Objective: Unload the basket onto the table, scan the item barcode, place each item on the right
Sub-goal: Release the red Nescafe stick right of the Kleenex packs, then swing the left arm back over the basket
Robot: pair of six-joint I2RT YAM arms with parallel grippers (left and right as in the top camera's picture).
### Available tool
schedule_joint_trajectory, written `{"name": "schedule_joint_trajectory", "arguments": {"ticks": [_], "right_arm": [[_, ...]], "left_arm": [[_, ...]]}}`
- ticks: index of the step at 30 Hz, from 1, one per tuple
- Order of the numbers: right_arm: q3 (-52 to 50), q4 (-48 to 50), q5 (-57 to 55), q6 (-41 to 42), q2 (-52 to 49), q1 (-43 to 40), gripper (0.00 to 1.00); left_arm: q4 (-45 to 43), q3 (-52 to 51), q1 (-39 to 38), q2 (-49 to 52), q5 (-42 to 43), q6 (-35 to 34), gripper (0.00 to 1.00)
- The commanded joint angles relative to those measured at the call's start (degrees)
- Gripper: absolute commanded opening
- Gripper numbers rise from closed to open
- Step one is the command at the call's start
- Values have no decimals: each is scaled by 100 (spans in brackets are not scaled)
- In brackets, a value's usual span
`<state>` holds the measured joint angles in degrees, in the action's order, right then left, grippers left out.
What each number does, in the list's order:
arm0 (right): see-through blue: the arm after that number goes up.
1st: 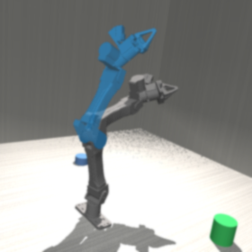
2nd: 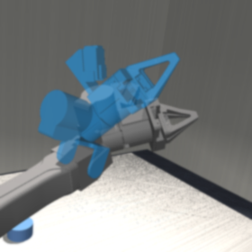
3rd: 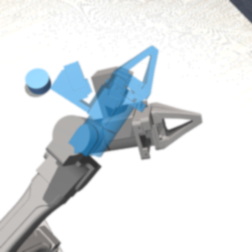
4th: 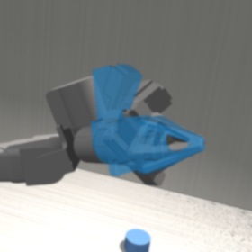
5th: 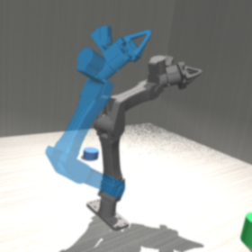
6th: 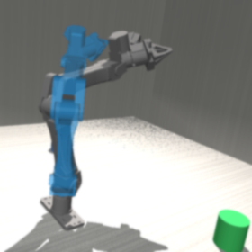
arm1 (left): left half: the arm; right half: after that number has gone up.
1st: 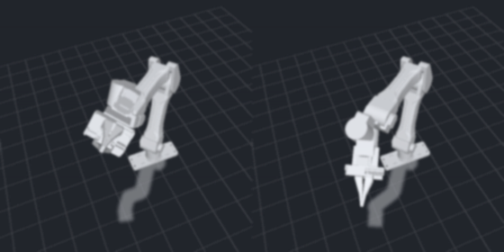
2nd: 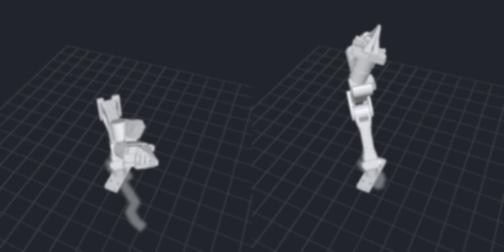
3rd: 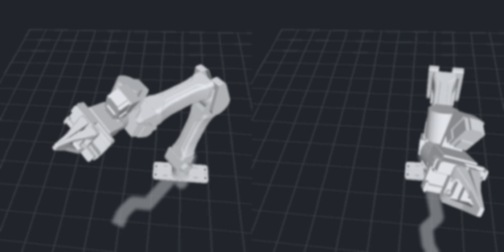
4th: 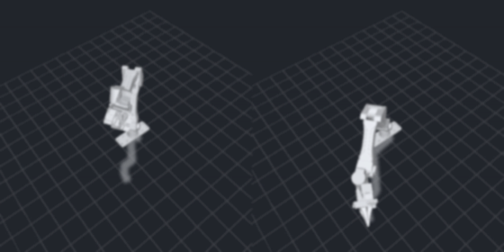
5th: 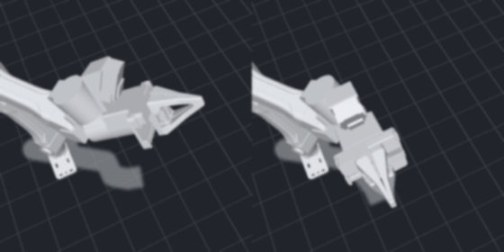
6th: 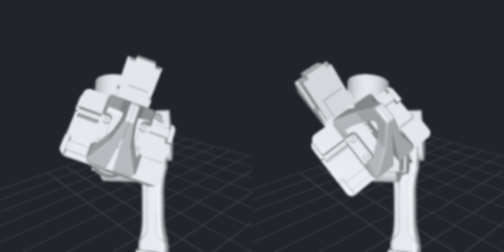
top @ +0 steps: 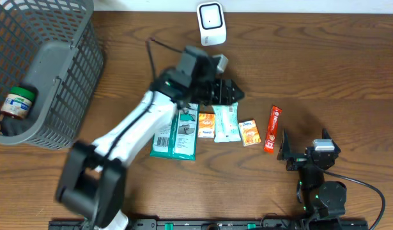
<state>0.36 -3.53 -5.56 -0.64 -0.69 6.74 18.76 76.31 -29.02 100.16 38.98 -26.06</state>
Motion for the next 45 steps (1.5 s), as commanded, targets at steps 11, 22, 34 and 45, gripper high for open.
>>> {"name": "schedule_joint_trajectory", "arguments": {"ticks": [11,22,34,45], "right_arm": [[-4,-17,7,-28,31,-33,99],[-4,-17,7,-28,31,-33,99],[-4,-17,7,-28,31,-33,99],[-4,-17,7,-28,31,-33,99]], "left_arm": [[4487,4376,2135,-662,-5023,1663,82],[4378,4376,5016,-76,-5252,1884,92],[4553,4262,6242,1543,-5243,2352,92],[4492,4262,6275,2411,-4996,2673,92]]}}
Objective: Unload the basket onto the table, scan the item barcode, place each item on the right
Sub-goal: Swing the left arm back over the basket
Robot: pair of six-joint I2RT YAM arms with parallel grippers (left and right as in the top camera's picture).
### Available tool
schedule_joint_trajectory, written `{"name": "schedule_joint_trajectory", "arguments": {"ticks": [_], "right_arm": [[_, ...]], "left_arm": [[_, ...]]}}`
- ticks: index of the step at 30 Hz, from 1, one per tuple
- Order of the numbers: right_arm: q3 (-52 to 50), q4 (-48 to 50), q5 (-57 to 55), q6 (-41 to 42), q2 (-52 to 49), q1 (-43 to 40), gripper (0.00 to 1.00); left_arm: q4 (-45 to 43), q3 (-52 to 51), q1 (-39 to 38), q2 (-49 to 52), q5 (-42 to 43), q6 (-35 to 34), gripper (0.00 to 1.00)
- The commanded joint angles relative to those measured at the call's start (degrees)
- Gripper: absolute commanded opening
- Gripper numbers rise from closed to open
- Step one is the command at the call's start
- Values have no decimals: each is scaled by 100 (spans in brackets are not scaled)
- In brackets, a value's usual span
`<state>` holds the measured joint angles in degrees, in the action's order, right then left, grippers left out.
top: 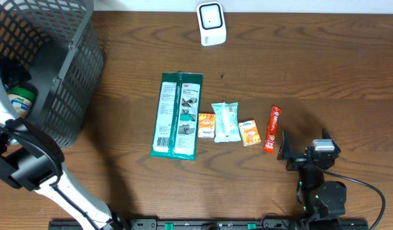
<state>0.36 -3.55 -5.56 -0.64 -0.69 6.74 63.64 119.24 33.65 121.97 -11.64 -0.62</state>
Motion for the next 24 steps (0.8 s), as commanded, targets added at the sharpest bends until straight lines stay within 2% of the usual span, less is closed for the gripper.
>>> {"name": "schedule_joint_trajectory", "arguments": {"ticks": [1,13,17,21,24], "right_arm": [[-4,-15,7,-28,31,-33,99],[-4,-15,9,-28,31,-33,99],[-4,-15,7,-26,31,-33,99],[-4,-15,7,-28,31,-33,99],[-4,-15,7,-26,31,-33,99]], "left_arm": [[9,-31,9,302,68,127,92],[92,-210,9,730,90,79,92],[184,-286,9,730,522,79,91],[350,-326,2,726,1440,81,81],[417,-310,2,702,1832,81,80]]}}
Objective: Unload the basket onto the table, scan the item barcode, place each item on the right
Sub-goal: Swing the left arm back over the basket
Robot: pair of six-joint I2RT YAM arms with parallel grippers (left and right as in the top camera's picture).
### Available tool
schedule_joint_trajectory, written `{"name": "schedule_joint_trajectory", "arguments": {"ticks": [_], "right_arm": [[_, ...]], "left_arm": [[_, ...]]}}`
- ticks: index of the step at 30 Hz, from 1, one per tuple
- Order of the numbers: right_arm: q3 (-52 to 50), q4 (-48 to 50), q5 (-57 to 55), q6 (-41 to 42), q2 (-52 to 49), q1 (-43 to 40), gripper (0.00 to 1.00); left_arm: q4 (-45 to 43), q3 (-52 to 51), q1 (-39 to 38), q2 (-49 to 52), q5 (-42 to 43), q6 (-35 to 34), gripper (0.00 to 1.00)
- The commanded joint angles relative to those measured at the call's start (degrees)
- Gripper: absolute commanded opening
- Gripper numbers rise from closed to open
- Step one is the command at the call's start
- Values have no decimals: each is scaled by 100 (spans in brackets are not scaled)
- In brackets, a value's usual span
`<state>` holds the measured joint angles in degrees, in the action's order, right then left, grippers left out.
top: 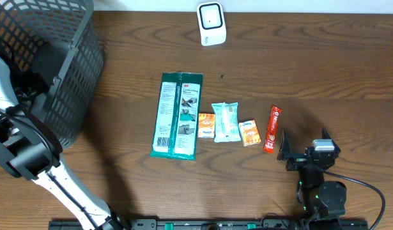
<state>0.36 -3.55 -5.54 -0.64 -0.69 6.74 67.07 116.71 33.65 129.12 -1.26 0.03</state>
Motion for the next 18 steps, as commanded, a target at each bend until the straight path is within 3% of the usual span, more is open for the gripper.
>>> {"name": "schedule_joint_trajectory", "arguments": {"ticks": [1,7,18], "right_arm": [[-4,-15,4,-26,31,-33,99],[-4,-15,4,-26,31,-33,99],[-4,-15,4,-28,31,-33,99]], "left_arm": [[81,-57,2,-35,791,17,80],[-120,-55,2,-334,649,39,77],[-514,-166,11,-481,-1222,496,78]]}}
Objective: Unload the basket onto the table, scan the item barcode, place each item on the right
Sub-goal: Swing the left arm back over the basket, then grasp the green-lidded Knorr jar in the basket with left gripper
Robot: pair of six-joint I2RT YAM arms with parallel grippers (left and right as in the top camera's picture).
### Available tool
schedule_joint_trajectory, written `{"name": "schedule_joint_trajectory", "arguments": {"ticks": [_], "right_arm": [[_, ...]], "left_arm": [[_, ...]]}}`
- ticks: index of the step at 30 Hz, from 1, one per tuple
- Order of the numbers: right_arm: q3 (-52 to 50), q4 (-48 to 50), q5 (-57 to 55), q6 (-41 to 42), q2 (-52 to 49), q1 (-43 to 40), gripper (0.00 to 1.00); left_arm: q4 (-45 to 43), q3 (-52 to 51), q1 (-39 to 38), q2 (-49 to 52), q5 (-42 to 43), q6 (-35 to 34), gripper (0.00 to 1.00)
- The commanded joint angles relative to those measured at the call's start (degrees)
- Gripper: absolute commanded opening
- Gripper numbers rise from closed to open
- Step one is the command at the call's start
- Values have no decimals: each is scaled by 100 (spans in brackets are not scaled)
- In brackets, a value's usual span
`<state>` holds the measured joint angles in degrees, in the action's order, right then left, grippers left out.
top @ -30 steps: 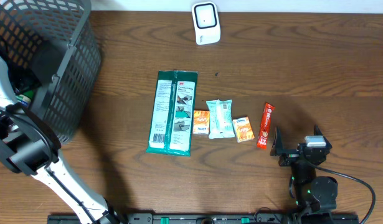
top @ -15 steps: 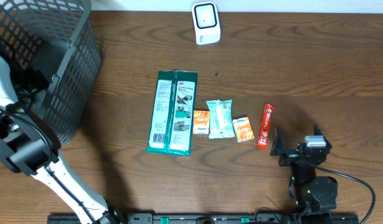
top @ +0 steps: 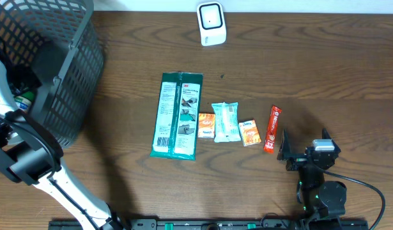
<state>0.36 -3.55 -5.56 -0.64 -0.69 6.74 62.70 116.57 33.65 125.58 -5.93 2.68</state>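
Note:
A white barcode scanner [top: 211, 23] stands at the back middle of the table. In front of it lie a long green package [top: 177, 115], a small orange packet [top: 206, 125], a pale blue packet [top: 225, 121], another orange packet [top: 249, 133] and a red stick pack [top: 272, 129]. My left arm reaches from the left edge into the grey mesh basket [top: 62, 57]; its gripper is lost in the dark inside. Beside it shows a green-lidded jar [top: 23, 99]. My right gripper [top: 284, 153] rests just right of the red stick pack, its jaws unclear.
The tall basket fills the back left corner, with its solid grey panel [top: 52, 57] facing the table's middle. The right arm's base [top: 323, 195] and cable sit at the front right. A rail runs along the table's front edge [top: 202, 223].
The left arm has shifted slightly inside the basket. A bit of the green-lidded jar, covered by the arm before, now shows. The packets and the right arm have not moved.
First my left arm stretched over the table's middle, its gripper above the green package's top, with the jar lying in the basket. Then the arm was at the far left over the basket by the jar. After that it covered the jar, which now shows partly.

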Motion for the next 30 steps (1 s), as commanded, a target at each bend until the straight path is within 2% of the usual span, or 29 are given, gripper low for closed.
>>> {"name": "schedule_joint_trajectory", "arguments": {"ticks": [1,10,14,22,27,30], "right_arm": [[-4,-15,7,-28,31,-33,99],[-4,-15,7,-28,31,-33,99],[-4,-15,7,-26,31,-33,99],[-4,-15,7,-26,31,-33,99],[-4,-15,7,-26,31,-33,99],[-4,-15,9,-28,31,-33,99]], "left_arm": [[-136,-157,20,-127,-885,229,79],[-413,-492,24,-127,-960,243,80],[-339,-645,26,-127,-509,245,80],[50,-647,-52,-197,291,240,71],[-98,-640,-264,-651,192,243,72],[-463,-640,-297,-887,-308,398,75]]}}
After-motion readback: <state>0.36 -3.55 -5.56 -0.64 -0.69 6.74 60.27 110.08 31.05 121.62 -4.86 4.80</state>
